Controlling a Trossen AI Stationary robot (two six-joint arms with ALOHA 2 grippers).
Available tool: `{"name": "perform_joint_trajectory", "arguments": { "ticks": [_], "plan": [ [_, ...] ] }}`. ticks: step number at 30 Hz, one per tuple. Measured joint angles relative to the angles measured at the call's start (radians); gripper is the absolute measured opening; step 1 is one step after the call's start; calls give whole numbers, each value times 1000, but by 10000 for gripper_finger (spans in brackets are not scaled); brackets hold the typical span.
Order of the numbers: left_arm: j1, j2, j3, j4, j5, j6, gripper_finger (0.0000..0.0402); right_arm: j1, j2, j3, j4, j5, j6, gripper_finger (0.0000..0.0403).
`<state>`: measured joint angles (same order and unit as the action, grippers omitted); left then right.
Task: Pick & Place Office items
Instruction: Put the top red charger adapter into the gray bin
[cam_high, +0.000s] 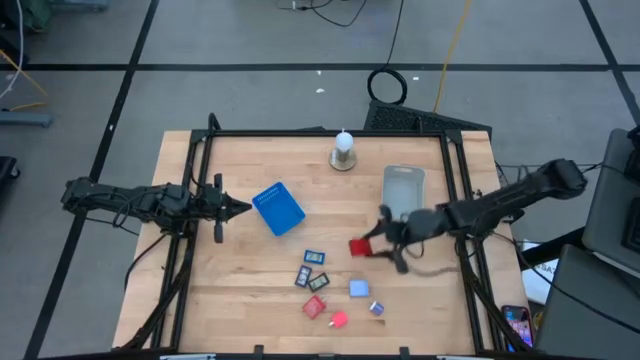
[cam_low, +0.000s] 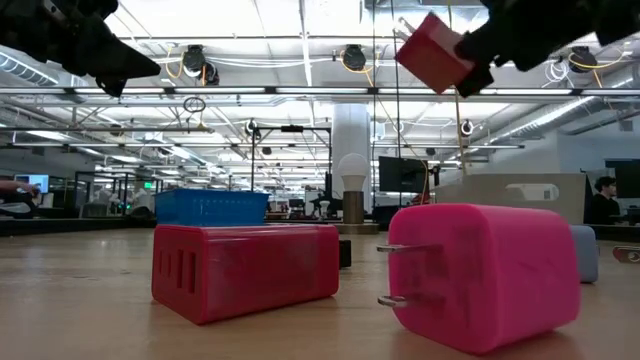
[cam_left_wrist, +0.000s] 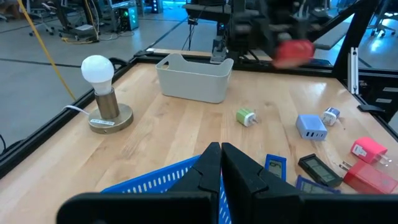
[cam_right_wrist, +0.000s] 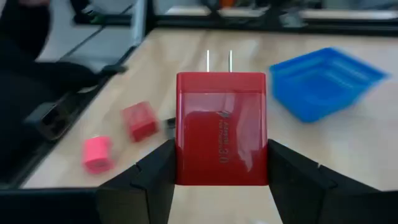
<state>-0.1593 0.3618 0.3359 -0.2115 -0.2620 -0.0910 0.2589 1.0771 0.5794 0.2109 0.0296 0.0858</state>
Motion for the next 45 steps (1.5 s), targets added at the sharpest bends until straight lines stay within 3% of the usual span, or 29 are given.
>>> {"name": "perform_joint_trajectory", "arguments": {
  "ticks": [13,23,27,32,36,45],
  "plan": [
    [0,0,0,-2,0,9,17,-182,-547,-317,25,-7,-50,201],
    [1,0,0,-2,0,11,17,-238,-755,-395,-58,1,-46,201],
    [1,0,0,0,0,29,17,-270,-730,-307,-165,30,-48,201],
    [1,0,0,5,0,29,17,-316,-614,-110,-516,190,-37,201],
    [1,0,0,5,0,29,17,-376,-481,2,-741,232,32,201],
    [1,0,0,5,0,27,17,-529,-187,22,-845,193,54,201]
  ]
}}
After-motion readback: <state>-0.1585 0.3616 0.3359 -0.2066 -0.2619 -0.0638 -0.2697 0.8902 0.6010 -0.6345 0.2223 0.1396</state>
